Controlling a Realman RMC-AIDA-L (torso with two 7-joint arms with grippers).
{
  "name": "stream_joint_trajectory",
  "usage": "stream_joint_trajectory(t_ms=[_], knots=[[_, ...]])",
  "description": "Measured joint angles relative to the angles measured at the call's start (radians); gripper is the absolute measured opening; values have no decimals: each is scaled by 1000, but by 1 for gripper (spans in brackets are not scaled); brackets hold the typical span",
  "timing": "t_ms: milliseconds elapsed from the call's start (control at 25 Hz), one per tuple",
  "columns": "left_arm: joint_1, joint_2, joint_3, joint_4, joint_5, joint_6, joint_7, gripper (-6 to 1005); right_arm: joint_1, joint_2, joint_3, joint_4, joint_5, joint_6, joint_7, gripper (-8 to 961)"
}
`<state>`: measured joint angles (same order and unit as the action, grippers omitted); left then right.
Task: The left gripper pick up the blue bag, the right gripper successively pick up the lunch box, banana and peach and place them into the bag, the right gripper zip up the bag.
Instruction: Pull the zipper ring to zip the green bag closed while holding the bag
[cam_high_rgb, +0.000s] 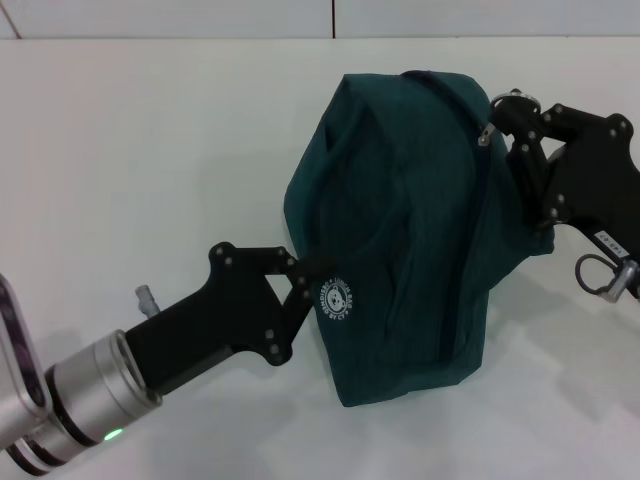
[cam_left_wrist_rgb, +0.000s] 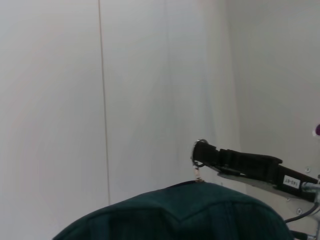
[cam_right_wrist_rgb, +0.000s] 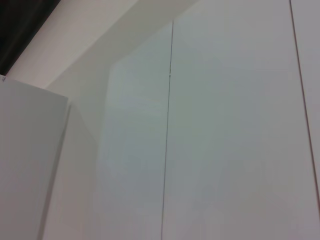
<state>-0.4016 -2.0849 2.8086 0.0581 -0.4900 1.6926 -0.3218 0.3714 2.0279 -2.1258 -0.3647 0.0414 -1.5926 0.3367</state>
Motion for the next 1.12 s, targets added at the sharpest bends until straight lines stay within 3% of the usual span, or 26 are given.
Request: stream_joint_trajectory(t_ms=[520, 760, 960, 1120], knots=[[45, -8, 5, 63, 49, 32, 9, 129, 2, 0, -5, -6, -3, 2, -2, 11], [35, -13, 2, 125, 77, -14, 9, 340, 5, 0, -17, -9, -1, 2, -4, 11], [23, -14, -4, 176, 64, -106, 5, 580, 5, 0, -30, -11, 1, 2, -2, 12], [22, -16, -5, 185, 24, -120, 2, 602, 4, 0, -40, -11, 4, 2, -5, 11]])
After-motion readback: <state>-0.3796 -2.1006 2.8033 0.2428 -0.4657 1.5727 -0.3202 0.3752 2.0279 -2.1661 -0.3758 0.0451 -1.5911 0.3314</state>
